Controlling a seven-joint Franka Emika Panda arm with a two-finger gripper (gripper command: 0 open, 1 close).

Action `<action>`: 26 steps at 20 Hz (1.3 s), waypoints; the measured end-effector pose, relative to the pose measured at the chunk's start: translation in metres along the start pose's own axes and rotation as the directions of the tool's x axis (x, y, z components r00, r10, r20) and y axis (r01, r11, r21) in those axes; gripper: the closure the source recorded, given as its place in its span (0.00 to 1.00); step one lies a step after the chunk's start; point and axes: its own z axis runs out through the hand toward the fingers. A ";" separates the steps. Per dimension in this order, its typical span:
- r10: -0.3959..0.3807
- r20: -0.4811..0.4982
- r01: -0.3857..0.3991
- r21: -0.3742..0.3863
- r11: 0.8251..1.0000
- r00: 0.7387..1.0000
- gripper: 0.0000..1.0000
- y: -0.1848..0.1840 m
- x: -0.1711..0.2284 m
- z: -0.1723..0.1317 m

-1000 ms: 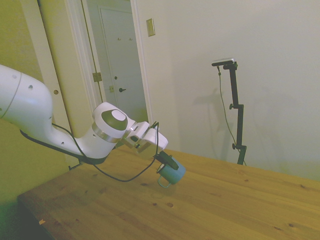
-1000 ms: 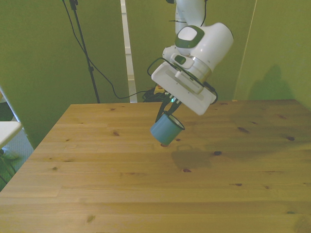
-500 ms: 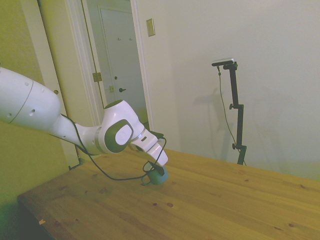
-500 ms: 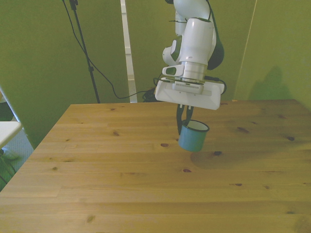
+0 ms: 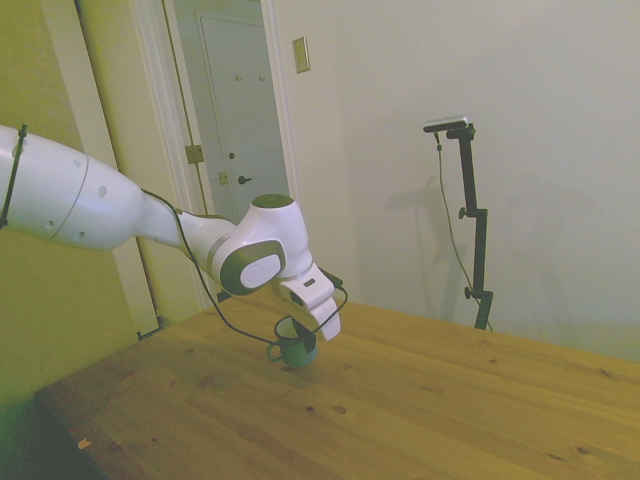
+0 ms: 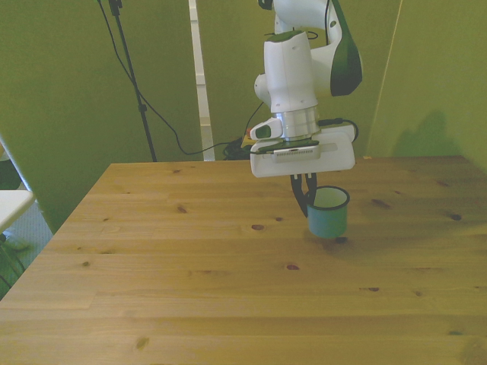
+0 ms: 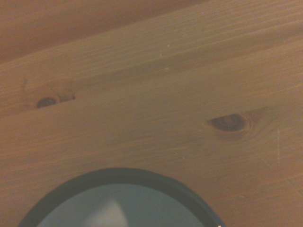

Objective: Flip the mug upright

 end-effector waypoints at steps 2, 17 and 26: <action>-0.024 -0.009 0.024 -0.028 0.999 1.000 1.00 -0.001 -0.002 0.007; -0.058 0.005 0.058 -0.102 0.993 0.998 0.00 -0.003 -0.006 0.030; -0.078 -0.034 0.076 -0.051 0.996 0.996 0.00 -0.009 -0.006 -0.008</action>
